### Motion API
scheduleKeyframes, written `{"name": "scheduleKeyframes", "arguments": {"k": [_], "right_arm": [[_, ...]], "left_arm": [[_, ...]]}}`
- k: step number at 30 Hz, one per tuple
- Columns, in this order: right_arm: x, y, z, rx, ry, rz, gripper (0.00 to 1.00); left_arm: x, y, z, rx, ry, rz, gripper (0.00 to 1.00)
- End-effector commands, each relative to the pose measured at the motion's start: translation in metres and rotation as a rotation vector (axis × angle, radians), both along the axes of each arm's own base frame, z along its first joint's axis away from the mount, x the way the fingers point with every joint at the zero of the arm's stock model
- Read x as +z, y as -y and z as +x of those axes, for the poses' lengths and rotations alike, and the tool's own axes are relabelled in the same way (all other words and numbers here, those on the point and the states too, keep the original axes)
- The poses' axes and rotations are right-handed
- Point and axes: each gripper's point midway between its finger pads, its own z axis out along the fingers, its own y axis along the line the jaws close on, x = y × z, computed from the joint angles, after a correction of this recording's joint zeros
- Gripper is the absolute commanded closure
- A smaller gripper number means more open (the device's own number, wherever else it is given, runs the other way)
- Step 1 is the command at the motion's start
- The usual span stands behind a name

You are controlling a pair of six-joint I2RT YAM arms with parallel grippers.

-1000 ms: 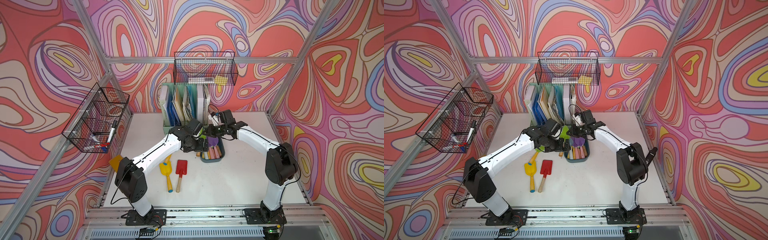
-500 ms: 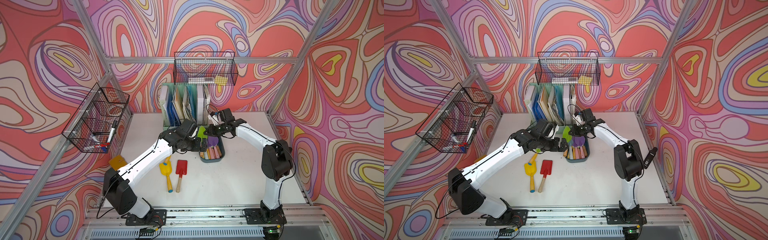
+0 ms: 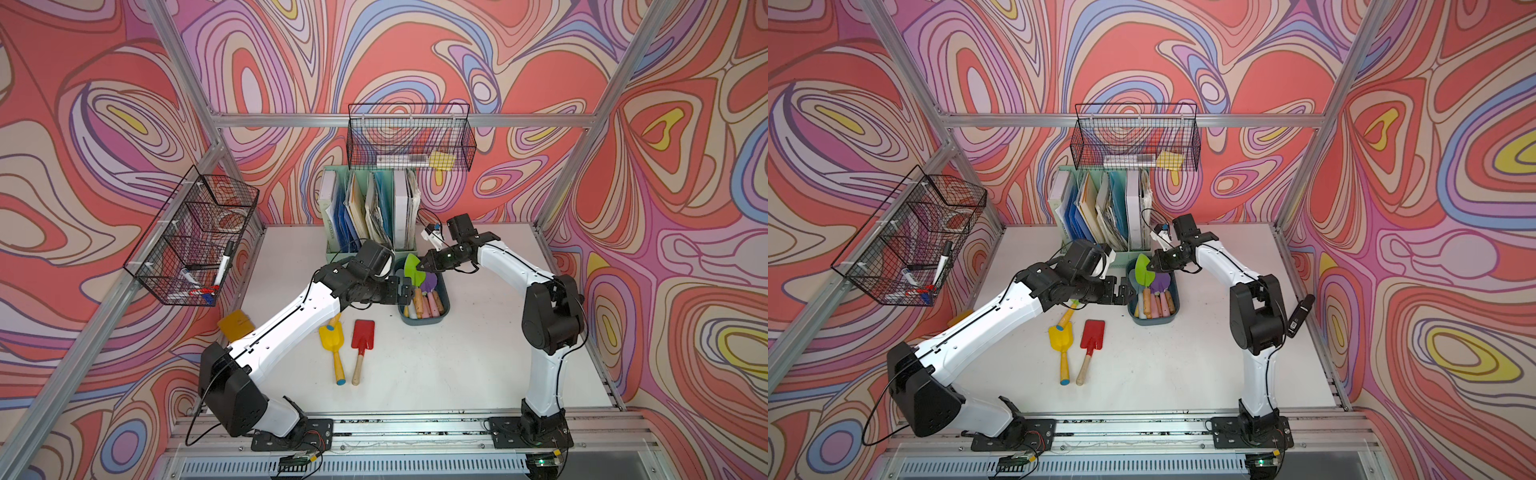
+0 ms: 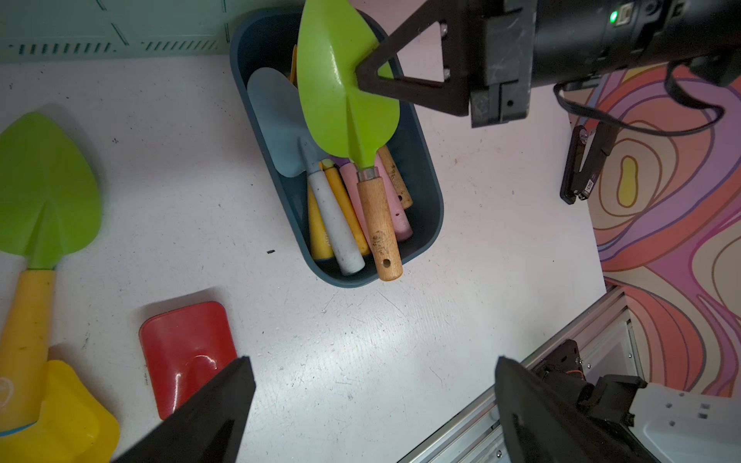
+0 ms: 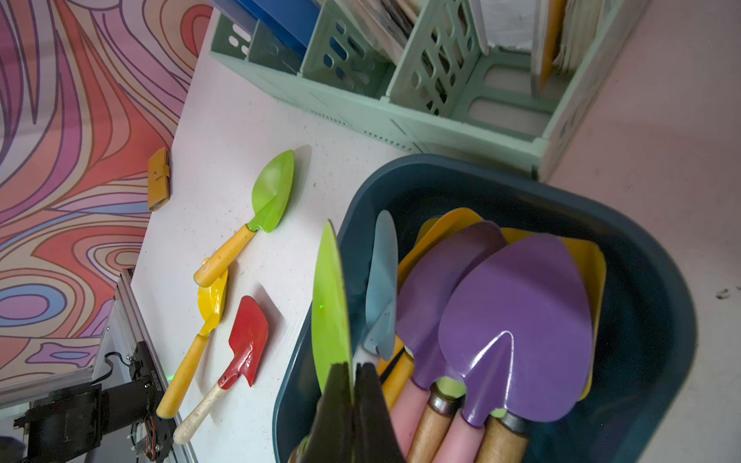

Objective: Put the shovel into the storage box
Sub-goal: Place the shovel in the storage box.

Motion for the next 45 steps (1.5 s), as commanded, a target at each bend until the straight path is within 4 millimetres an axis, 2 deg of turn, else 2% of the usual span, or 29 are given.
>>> {"name": "scheduleKeyframes", "arguments": {"k": [1, 12, 35, 45], "right_arm": [[-0.008, 0.005, 0.000, 0.039, -0.005, -0.005, 1.00], [-0.016, 0.020, 0.006, 0.002, -0.011, 0.007, 1.00], [-0.069, 0.019, 0.009, -0.043, -0.103, 0.018, 1.00], [-0.084, 0.018, 0.011, -0.049, -0.132, 0.019, 1.00]], "left_arm": [[0.009, 0.000, -0.003, -0.013, 0.029, -0.021, 0.01], [0.010, -0.004, -0.006, 0.006, 0.032, -0.020, 0.01], [0.000, -0.001, -0.005, 0.004, 0.002, -0.011, 0.01], [-0.004, -0.002, -0.005, 0.008, -0.014, 0.005, 0.01]]}}
